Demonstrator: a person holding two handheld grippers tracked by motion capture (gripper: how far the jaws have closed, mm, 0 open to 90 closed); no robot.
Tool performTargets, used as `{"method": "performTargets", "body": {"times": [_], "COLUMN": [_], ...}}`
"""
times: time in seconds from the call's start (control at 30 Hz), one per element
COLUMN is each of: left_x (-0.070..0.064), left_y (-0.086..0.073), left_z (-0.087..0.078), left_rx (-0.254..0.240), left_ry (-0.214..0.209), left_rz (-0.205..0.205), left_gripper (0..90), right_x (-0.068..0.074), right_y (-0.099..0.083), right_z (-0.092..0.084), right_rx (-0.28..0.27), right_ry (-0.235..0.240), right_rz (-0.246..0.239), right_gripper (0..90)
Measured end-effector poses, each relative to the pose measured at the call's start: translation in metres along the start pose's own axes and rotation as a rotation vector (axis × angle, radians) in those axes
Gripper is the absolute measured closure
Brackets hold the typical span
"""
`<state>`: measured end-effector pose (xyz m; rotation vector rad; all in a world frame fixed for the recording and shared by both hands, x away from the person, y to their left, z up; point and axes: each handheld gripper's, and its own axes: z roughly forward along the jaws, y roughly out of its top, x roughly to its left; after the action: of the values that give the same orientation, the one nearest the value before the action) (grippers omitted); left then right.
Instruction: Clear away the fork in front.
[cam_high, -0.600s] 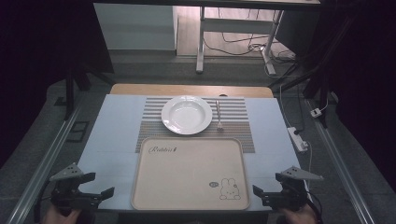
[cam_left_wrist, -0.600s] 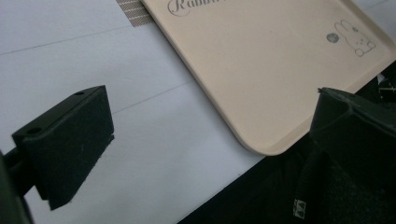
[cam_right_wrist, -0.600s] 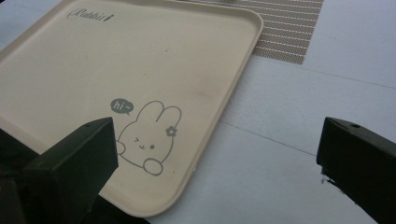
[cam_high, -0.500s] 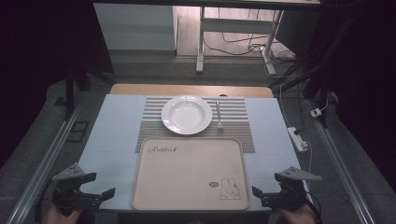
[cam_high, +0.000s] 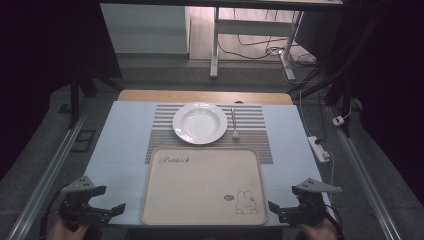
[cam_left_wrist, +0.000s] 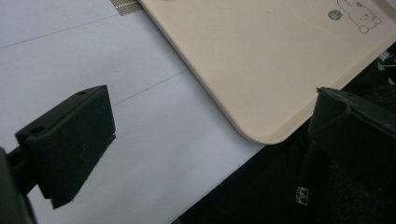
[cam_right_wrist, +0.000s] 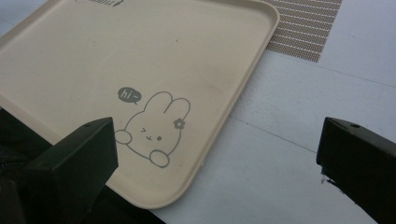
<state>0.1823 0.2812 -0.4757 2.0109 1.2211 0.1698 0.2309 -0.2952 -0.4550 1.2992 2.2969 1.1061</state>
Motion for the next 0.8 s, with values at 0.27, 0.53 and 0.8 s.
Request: {"method": "performTargets", "body": {"times": [0.27, 0.53, 0.8], "left_x": [-0.0014, -0.0016, -0.0014], "left_y": [0.0014, 0.0021, 0.0020], "left_z": [0.0020, 0.0028, 0.0028], "left_rx": [0.019, 0.024, 0.024], "left_ry": [0.011, 0.014, 0.012], "left_rz": [0.006, 0.009, 0.007], "left_gripper": [0.8, 0.8, 1.0], "right_x": [0.0016, 0.0051, 0.0075], "right_y": [0.0005, 0.0016, 0.0050], "right_z": [0.0012, 0.0014, 0.0048], "right_rx": [0.013, -0.001, -0.021], "right_ry": [-0.028, -0.050, -0.043], "right_rz": [-0.012, -0.047, -0.095], "right_gripper": [0.0, 0.0, 0.0]}}
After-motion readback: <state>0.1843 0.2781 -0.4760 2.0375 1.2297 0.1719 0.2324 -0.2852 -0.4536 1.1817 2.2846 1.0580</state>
